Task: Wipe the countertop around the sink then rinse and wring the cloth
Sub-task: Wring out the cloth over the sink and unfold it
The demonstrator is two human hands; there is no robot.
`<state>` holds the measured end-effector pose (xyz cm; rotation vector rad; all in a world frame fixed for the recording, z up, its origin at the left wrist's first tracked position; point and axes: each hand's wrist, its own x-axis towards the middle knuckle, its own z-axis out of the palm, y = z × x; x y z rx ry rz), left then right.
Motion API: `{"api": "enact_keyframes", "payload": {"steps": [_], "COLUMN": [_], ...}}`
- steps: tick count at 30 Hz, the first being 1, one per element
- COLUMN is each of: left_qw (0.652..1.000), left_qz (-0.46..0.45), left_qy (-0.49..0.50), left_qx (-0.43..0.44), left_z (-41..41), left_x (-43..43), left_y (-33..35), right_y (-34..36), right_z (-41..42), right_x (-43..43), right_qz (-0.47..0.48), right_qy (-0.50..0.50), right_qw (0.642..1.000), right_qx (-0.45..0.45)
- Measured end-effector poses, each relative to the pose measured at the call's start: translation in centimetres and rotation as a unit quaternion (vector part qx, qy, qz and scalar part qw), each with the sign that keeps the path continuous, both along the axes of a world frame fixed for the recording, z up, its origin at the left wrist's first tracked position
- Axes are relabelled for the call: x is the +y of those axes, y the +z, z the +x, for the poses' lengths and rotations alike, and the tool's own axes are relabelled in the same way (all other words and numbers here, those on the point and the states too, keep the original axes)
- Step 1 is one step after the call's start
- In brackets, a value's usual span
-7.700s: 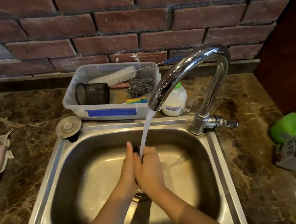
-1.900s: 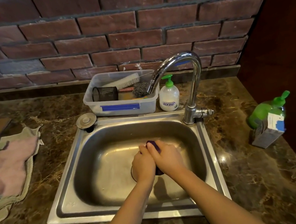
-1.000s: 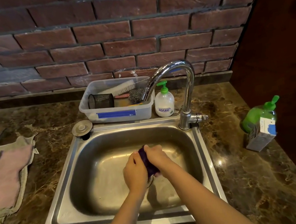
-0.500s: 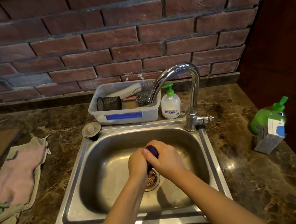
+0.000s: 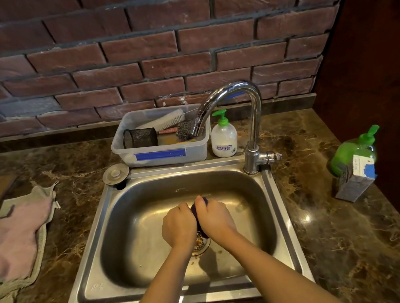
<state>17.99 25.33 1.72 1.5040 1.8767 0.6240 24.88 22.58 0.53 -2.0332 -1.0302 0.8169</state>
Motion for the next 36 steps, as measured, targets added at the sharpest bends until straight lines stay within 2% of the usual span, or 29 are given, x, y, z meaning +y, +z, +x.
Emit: {"api": "enact_keyframes", "payload": {"steps": [7,16,22,25,27,29,33,36], "left_qw": [0.998,0.990,0.986,0.984,0.982,0.976,0.960,0.964], "left_qz": [0.042,0.100,0.117,0.120,0.130,0.153,0.201,0.170], "left_qy": [-0.036,-0.094,-0.114,-0.129,-0.132,-0.130,-0.123,-0.127], "left_qx": [0.015,0.028,0.040,0.013,-0.041,-0.089,-0.150,-0.161], "left_z": [0.2,-0.5,-0.8,-0.8,-0.7,-0.4,-0.2,-0.3], "left_x": [0.4,0.3,0.6,0.6,0.1,-0.9,-1.9,-1.1], "left_y": [-0.5,-0.5,0.2,0.3,0.3,0.4,0.3,0.9], "right_y": [0.2,0.6,1.5,1.8,1.9,2.7,4.7,5.4], "right_z": [0.5,-0.2,-0.7,-1.3,-1.2,-0.7,0.6,1.3], "right_x": [0.0,-0.6,-0.4,-0.1,0.0,0.1,-0.3,-1.2], "right_qz": [-0.031,-0.046,-0.050,-0.032,-0.030,-0.034,-0.101,-0.110], "right_qy": [-0.011,-0.056,-0.085,-0.124,-0.146,-0.154,-0.092,-0.067], "right_qw": [0.994,0.968,0.955,0.950,0.945,0.929,0.909,0.885], "right_qx": [0.107,0.241,0.279,0.286,0.290,0.334,0.393,0.447]}}
